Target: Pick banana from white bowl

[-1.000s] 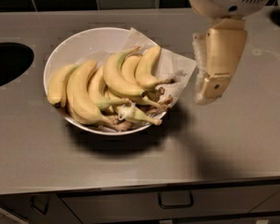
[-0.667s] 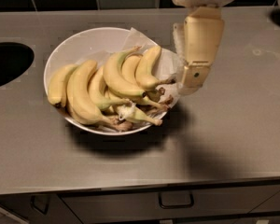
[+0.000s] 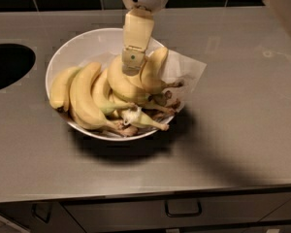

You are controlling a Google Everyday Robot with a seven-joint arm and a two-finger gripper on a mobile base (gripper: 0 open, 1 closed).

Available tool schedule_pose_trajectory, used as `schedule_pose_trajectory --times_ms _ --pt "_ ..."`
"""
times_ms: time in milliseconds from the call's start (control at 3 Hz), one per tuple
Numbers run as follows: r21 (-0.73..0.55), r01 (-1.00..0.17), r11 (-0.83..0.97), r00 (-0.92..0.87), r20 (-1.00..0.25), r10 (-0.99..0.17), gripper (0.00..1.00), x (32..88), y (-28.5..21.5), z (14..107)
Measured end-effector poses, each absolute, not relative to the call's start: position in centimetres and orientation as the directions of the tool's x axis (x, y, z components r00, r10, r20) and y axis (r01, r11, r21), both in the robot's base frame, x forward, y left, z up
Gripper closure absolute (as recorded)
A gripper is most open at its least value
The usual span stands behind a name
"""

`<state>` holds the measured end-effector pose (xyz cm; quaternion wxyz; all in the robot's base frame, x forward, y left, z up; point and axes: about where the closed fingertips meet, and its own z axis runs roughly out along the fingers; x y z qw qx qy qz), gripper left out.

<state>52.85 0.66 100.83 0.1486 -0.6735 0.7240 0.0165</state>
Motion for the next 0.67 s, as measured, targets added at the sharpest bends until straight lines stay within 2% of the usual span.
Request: schedule_pose_trajectory --times_ms 333,667 --pt "-0.171 -0.970 0.175 -0.124 -0.275 -0.953 0.00 53.87 1.60 100.57" --pt "-0.185 -0.966 0.183 -0.124 -0.290 -0.949 0.00 54.42 2.21 100.68"
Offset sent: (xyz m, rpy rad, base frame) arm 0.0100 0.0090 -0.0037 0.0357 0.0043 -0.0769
